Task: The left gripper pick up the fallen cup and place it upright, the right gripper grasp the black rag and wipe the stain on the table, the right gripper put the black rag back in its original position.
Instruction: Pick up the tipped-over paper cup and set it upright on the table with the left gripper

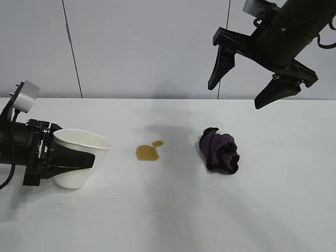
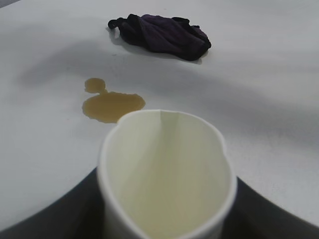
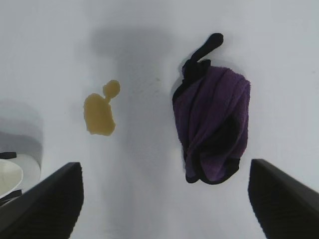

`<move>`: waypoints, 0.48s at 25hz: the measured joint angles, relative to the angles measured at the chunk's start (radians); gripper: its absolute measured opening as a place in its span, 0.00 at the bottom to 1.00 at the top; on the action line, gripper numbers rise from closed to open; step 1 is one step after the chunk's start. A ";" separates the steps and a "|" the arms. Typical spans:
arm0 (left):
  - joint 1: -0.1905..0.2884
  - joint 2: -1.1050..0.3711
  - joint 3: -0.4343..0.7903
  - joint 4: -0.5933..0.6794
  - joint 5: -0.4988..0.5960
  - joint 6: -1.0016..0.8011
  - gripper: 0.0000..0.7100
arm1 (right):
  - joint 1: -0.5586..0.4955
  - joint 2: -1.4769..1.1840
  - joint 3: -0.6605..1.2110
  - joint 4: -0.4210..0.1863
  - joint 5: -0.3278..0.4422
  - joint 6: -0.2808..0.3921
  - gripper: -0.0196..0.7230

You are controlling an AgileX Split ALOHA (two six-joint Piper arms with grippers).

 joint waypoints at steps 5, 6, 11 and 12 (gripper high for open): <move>0.000 0.000 0.000 0.000 0.000 -0.005 0.90 | 0.000 0.000 0.000 0.000 0.000 0.000 0.86; 0.000 0.000 0.000 0.000 0.000 -0.024 0.93 | 0.000 0.000 0.000 0.000 0.000 0.000 0.86; 0.000 -0.047 0.000 0.000 -0.006 -0.160 0.97 | 0.000 0.000 0.000 -0.001 0.000 0.000 0.86; 0.000 -0.076 0.000 0.000 -0.008 -0.186 0.97 | 0.000 0.000 0.000 -0.001 0.000 0.000 0.86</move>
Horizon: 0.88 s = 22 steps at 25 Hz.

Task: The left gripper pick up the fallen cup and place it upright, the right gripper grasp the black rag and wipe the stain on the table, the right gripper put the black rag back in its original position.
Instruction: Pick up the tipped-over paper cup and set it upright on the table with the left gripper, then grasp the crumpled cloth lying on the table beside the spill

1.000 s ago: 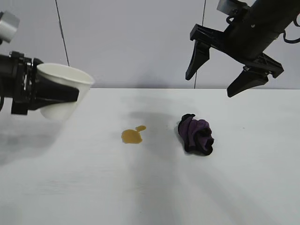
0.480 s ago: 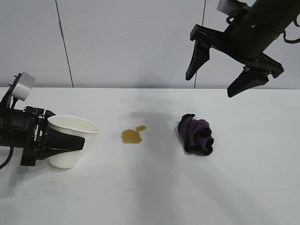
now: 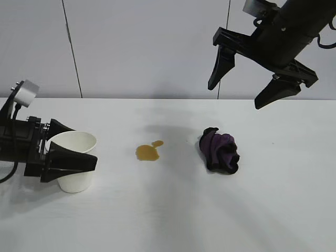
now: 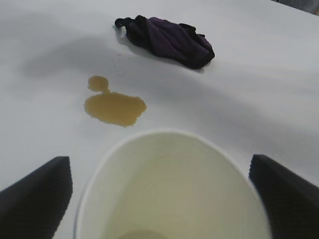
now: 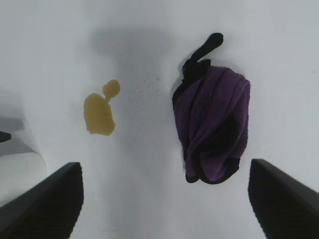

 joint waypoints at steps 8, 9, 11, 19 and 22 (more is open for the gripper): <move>0.000 -0.330 -0.007 0.065 -0.325 -0.664 0.98 | 0.000 0.000 0.000 -0.003 0.001 0.000 0.86; 0.000 -0.364 -0.020 0.138 -0.378 -0.804 0.98 | 0.000 0.000 0.000 -0.003 0.001 0.000 0.86; -0.013 -0.429 -0.063 0.319 -0.429 -1.082 0.98 | 0.000 0.000 0.000 -0.003 0.001 0.000 0.86; -0.136 -0.456 -0.348 1.115 -0.362 -2.100 0.98 | 0.000 0.000 0.000 -0.003 0.025 0.000 0.86; -0.186 -0.436 -0.409 1.242 -0.337 -2.260 0.98 | 0.000 0.000 0.000 -0.038 0.028 0.013 0.86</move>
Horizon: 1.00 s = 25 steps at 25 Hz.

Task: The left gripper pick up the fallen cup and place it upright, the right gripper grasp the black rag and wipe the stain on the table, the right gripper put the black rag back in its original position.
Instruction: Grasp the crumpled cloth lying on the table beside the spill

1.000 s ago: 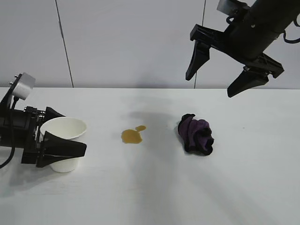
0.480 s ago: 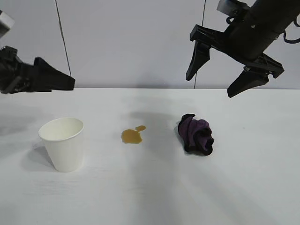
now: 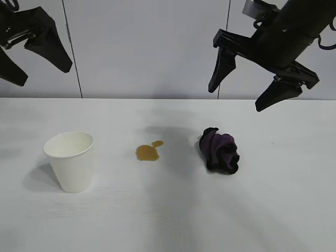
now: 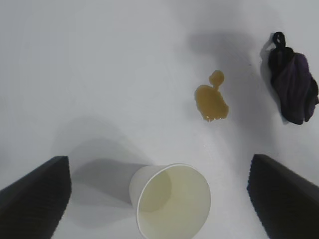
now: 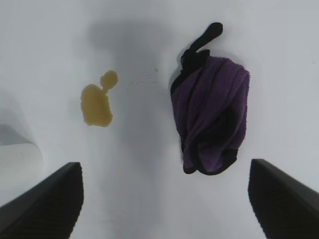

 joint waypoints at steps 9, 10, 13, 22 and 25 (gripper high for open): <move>-0.051 0.026 -0.014 0.034 0.019 -0.068 0.98 | 0.002 0.120 0.000 -0.161 -0.038 0.095 0.86; -0.051 0.026 -0.014 0.034 0.019 -0.068 0.98 | 0.005 0.136 0.000 -0.162 -0.062 0.096 0.84; -0.051 0.026 -0.014 0.034 0.019 -0.068 0.98 | 0.019 0.180 -0.006 -0.157 -0.108 0.096 0.82; -0.051 0.026 -0.014 0.034 0.018 -0.069 0.98 | 0.057 0.317 -0.113 -0.152 -0.114 0.086 0.79; -0.051 0.026 -0.014 0.034 0.015 -0.069 0.98 | 0.058 0.358 -0.139 -0.153 -0.114 0.087 0.72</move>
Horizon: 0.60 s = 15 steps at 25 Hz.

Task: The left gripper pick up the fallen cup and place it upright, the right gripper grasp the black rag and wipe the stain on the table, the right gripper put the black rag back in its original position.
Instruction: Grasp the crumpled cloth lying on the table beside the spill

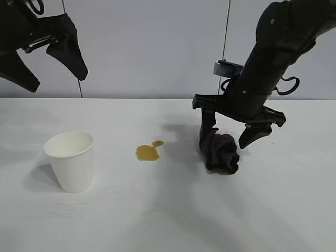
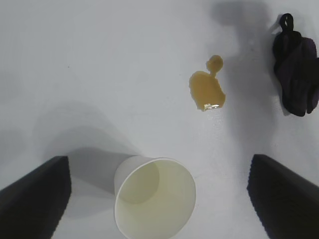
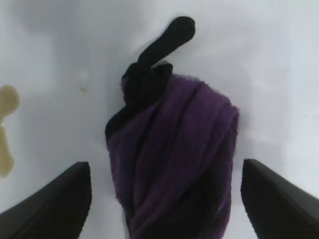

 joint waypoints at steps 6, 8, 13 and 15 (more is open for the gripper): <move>0.000 0.000 0.000 0.000 -0.003 0.000 0.98 | 0.000 0.038 -0.024 -0.011 0.008 0.044 0.34; 0.000 0.000 0.000 0.000 -0.003 0.000 0.98 | 0.000 0.034 -0.025 -0.008 0.012 0.048 0.21; 0.000 0.000 0.000 0.000 -0.003 0.000 0.98 | 0.000 0.004 -0.080 0.006 0.086 0.047 0.17; 0.000 0.000 0.000 0.000 -0.003 0.000 0.98 | 0.008 -0.018 -0.128 0.012 0.112 0.040 0.17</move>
